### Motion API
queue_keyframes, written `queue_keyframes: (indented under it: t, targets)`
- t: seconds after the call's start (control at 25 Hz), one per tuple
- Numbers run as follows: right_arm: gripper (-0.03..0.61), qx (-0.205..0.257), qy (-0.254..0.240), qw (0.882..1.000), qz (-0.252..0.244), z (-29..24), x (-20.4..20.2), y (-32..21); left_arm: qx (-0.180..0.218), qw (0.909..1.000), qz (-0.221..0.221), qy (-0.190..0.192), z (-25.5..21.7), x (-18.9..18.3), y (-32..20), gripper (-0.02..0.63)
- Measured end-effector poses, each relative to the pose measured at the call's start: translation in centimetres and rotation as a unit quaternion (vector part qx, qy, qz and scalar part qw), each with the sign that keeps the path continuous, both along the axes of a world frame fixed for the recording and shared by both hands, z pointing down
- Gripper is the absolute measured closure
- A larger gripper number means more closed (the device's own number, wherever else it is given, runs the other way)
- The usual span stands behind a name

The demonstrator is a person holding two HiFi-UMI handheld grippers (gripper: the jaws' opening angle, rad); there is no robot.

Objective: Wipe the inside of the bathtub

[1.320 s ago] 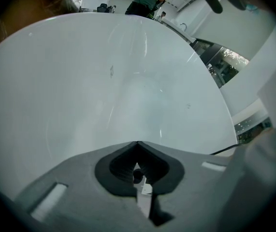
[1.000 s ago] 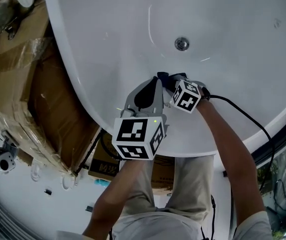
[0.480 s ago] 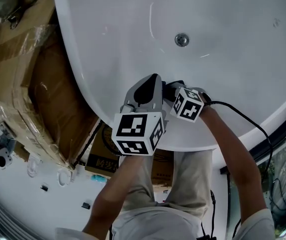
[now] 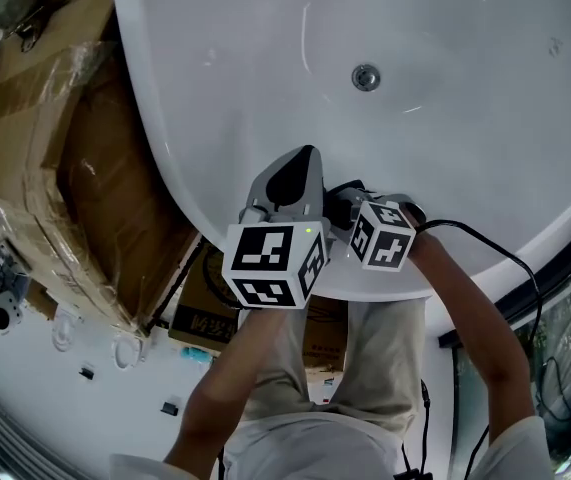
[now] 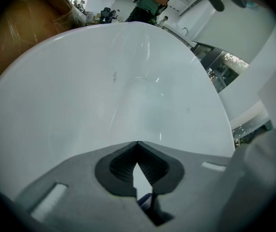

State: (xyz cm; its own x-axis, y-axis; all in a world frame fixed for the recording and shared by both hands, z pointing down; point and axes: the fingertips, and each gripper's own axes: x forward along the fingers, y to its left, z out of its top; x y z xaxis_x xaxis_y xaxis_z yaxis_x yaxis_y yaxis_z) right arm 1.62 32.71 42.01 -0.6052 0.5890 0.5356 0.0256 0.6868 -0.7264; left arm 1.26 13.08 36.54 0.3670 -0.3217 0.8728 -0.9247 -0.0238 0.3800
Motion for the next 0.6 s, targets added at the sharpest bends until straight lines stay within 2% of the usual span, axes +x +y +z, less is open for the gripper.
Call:
queue_keyframes:
  t: [0.2,0.44,0.6]
  targets:
    - [0.529,0.009,-0.037,0.999,-0.019,-2.6,-0.4,1.0,-0.002,1.0000,0.000,-0.001,0.2,-0.2,0.3,0.617]
    - [0.529,-0.025,-0.093,0.995,-0.030,-7.1,-0.5,2.3,-0.004,1.0000,0.003,-0.004,0.5,-0.2,0.5,0.617]
    - [0.529,-0.046,-0.134,0.987,-0.078,-10.3,0.1,3.6,-0.003,1.0000,0.003,-0.005,0.5,-0.2,0.5,0.617]
